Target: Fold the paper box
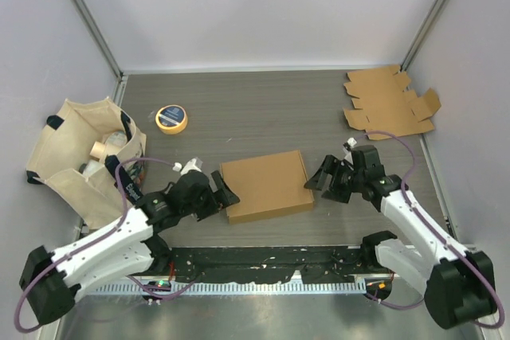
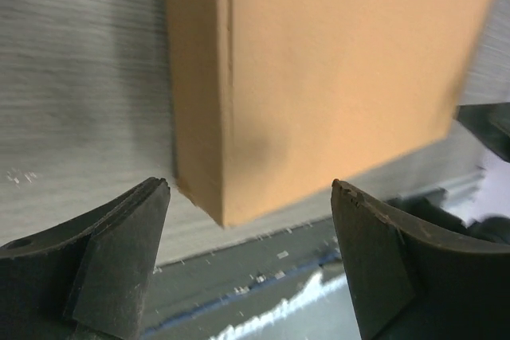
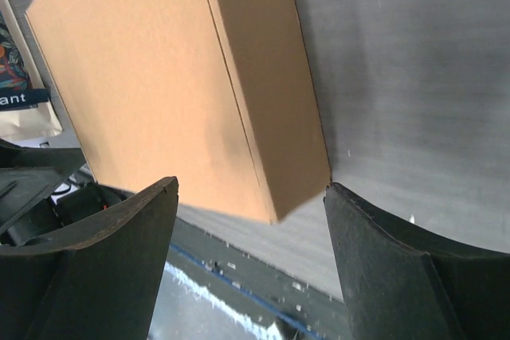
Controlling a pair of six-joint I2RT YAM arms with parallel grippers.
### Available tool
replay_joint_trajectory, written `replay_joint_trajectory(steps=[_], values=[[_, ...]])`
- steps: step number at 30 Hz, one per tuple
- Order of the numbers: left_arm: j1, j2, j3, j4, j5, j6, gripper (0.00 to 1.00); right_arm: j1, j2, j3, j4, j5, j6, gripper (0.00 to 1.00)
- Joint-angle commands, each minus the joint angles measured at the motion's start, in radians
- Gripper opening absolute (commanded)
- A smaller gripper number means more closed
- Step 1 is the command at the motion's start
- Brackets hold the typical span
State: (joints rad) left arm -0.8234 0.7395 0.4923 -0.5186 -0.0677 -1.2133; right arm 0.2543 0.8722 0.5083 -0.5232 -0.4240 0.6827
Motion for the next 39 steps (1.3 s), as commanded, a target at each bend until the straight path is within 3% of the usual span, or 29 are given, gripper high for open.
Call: replay_joint_trajectory(steps=[1,5,7,10,12,16,17,19,23,25,27,28,30,31,32,35,39], values=[[0.053,0.156,0.029,0.248,-0.051,0.061,0.84,0.016,0.114,0.045,0.325,-0.036,-0.043,0.78],[0.144,0.322,0.006,0.409,0.11,0.087,0.79,0.091,0.288,0.05,0.459,-0.021,-0.074,0.66],[0.202,0.372,-0.004,0.514,0.17,0.083,0.69,0.129,0.332,0.067,0.474,0.004,-0.087,0.65],[0.265,0.478,0.054,0.592,0.2,0.115,0.64,0.175,0.416,0.102,0.659,0.028,-0.034,0.63],[0.354,0.608,0.149,0.627,0.253,0.127,0.61,0.18,0.549,0.159,0.764,0.04,0.049,0.58],[0.467,0.886,0.453,0.543,0.26,0.25,0.64,0.178,0.84,0.425,0.842,0.082,0.041,0.59],[0.507,0.943,0.592,0.519,0.255,0.291,0.64,0.18,0.896,0.54,0.847,0.073,0.034,0.61],[0.547,1.102,0.708,0.46,0.267,0.314,0.62,0.18,1.064,0.662,0.851,0.094,0.012,0.64],[0.631,1.3,1.012,0.326,0.195,0.374,0.7,0.178,1.31,1.022,0.792,0.112,-0.015,0.68],[0.648,1.4,1.194,0.249,0.151,0.469,0.76,0.169,1.337,1.084,0.725,0.192,-0.078,0.76],[0.664,1.465,1.361,0.039,0.144,0.571,0.84,0.14,1.299,1.135,0.622,0.261,-0.138,0.81],[0.667,1.482,1.485,-0.009,0.137,0.604,0.87,0.122,1.26,1.129,0.53,0.289,-0.217,0.83],[0.665,1.485,1.58,-0.119,0.044,0.659,0.91,0.085,1.117,1.087,0.386,0.495,-0.366,0.86],[0.664,1.476,1.645,-0.145,0.011,0.704,0.92,0.077,1.066,1.055,0.321,0.58,-0.52,0.89],[0.664,1.441,1.66,-0.182,-0.074,0.706,0.95,0.071,1.026,0.985,0.306,0.716,-0.59,0.91],[0.662,1.35,1.671,-0.216,-0.159,0.675,1.0,0.042,0.932,0.882,0.263,0.925,-0.792,0.95],[0.626,1.143,1.518,-0.141,-0.031,0.597,0.99,0.0,0.913,0.805,0.221,0.972,-0.919,0.96]])
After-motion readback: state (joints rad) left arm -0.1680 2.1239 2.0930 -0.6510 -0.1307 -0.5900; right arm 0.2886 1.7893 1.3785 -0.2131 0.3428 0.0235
